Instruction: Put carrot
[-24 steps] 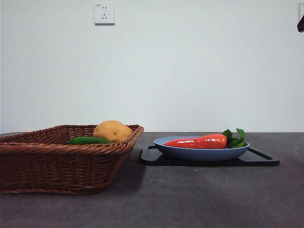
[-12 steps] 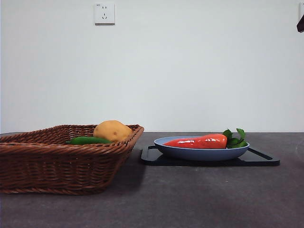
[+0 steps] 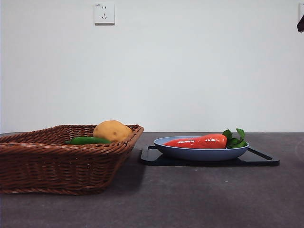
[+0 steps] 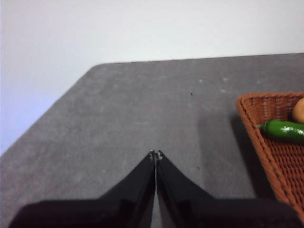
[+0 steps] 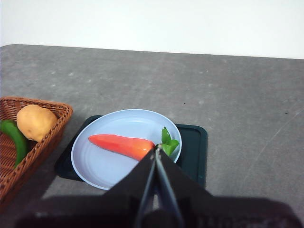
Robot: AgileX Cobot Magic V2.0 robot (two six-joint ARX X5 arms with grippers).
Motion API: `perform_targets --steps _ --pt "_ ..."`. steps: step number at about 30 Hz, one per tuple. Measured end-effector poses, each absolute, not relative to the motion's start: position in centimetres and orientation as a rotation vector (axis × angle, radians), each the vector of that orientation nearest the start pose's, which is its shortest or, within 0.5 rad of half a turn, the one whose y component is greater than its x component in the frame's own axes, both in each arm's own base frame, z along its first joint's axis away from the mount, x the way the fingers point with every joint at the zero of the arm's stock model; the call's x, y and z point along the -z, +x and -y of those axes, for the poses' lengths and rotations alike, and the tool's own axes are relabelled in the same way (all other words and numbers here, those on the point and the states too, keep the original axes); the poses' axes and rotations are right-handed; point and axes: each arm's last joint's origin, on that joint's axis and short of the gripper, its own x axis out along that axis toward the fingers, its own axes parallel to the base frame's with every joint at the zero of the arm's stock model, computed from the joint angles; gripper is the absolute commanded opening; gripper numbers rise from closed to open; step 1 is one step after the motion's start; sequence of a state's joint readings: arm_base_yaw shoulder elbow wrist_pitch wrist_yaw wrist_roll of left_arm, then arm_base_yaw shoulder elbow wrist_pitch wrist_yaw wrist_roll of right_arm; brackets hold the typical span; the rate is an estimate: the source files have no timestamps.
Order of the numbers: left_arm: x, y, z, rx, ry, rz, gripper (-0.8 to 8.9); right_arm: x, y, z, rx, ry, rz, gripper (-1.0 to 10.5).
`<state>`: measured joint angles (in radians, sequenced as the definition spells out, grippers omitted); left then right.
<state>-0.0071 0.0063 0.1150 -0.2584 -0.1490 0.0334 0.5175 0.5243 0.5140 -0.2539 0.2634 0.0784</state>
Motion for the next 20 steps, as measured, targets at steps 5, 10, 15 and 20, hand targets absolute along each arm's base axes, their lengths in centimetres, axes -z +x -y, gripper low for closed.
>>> perform_targets --steps 5,10,15,20 --pt "-16.9 9.0 -0.4 -0.138 0.045 -0.167 0.08 -26.8 11.6 -5.7 -0.243 -0.023 -0.255 0.0" --pt "-16.8 9.1 -0.4 -0.138 0.045 -0.169 0.08 -26.8 11.6 -5.7 -0.243 -0.023 -0.255 0.0" --pt "-15.8 9.3 -0.4 -0.138 0.042 -0.194 0.08 -26.8 11.6 -5.7 -0.243 -0.023 -0.255 0.0" --pt "-15.2 9.5 -0.3 -0.133 0.000 -0.165 0.08 -26.8 11.6 -5.7 -0.243 -0.023 -0.255 0.0"
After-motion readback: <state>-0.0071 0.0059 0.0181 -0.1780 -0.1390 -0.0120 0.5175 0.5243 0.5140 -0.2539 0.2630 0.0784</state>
